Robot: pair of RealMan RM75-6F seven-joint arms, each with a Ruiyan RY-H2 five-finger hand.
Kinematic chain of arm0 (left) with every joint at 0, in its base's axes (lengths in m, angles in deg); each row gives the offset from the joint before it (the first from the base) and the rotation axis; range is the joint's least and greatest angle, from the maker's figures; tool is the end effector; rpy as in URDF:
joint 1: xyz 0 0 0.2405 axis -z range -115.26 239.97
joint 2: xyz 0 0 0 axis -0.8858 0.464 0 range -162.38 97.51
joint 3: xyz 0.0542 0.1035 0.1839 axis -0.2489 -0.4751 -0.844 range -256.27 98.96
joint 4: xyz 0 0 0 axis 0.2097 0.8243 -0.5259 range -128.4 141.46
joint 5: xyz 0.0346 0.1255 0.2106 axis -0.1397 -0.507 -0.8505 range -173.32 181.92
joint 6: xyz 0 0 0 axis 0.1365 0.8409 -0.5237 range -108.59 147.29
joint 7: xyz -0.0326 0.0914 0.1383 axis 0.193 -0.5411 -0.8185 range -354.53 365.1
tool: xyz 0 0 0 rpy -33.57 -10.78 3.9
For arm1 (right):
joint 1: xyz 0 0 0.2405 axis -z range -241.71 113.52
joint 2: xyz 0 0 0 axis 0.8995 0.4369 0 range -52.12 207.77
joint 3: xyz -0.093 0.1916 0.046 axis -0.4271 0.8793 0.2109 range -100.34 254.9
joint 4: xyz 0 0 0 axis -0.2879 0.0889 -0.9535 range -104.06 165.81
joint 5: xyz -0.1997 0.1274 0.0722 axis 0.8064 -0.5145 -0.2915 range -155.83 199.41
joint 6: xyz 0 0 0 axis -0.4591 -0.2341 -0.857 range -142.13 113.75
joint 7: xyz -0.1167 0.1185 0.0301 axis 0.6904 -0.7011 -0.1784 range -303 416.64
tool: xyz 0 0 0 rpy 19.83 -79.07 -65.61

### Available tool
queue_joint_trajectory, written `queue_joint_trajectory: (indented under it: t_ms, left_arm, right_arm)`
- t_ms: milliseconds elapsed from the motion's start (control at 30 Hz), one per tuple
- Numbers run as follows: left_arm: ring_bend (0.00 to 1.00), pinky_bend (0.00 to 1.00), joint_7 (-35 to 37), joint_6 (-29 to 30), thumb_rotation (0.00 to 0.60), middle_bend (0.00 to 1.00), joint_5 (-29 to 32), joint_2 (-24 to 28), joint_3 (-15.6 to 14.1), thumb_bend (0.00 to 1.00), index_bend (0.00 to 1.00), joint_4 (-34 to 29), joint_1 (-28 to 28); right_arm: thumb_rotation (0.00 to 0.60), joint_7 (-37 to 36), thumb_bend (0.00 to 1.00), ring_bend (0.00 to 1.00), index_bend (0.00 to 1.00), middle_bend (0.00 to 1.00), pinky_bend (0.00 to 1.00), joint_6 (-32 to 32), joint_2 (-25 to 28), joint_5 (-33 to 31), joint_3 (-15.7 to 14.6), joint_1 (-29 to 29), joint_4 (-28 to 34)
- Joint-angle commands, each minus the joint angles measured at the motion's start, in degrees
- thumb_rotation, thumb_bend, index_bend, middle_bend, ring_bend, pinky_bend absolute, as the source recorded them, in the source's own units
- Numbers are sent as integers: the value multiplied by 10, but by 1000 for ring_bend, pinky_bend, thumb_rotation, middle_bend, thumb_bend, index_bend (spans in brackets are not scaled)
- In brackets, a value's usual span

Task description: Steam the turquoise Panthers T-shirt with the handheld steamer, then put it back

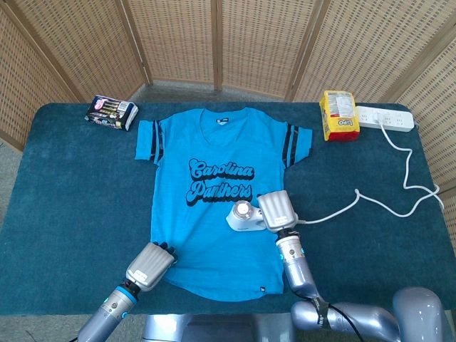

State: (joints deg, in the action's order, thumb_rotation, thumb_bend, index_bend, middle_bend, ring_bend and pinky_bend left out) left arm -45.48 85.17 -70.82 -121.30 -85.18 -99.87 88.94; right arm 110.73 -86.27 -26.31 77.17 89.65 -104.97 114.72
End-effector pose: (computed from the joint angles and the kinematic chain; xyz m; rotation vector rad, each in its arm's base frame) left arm -0.1044 0.1777 -0.0861 -2.1382 -0.7055 -0.7184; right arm -0.0782 -0.3202 -0.0882 1.7184 -0.6644 0.7163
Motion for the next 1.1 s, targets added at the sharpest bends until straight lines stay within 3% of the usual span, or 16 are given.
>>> queue_joint_trajectory:
  t_ms: [33, 433, 1100]
  left_arm:
    - [451, 576, 0, 0, 600, 506, 0, 0, 0, 483, 660, 0, 0]
    - [451, 576, 1, 1, 600, 505, -3, 1, -1, 483, 659, 0, -3]
    - [451, 577, -2, -6, 600, 505, -3, -8, 1, 482, 660, 6, -1]
  right_arm:
    - [600, 0, 283, 808, 783, 777, 738, 1, -6, -3, 3, -3, 1]
    - [600, -14, 282, 808, 782, 777, 737, 5, -28, -9, 6, -6, -25]
    - [600, -25, 282, 807, 783, 777, 734, -12, 13, 9, -6, 18, -18]
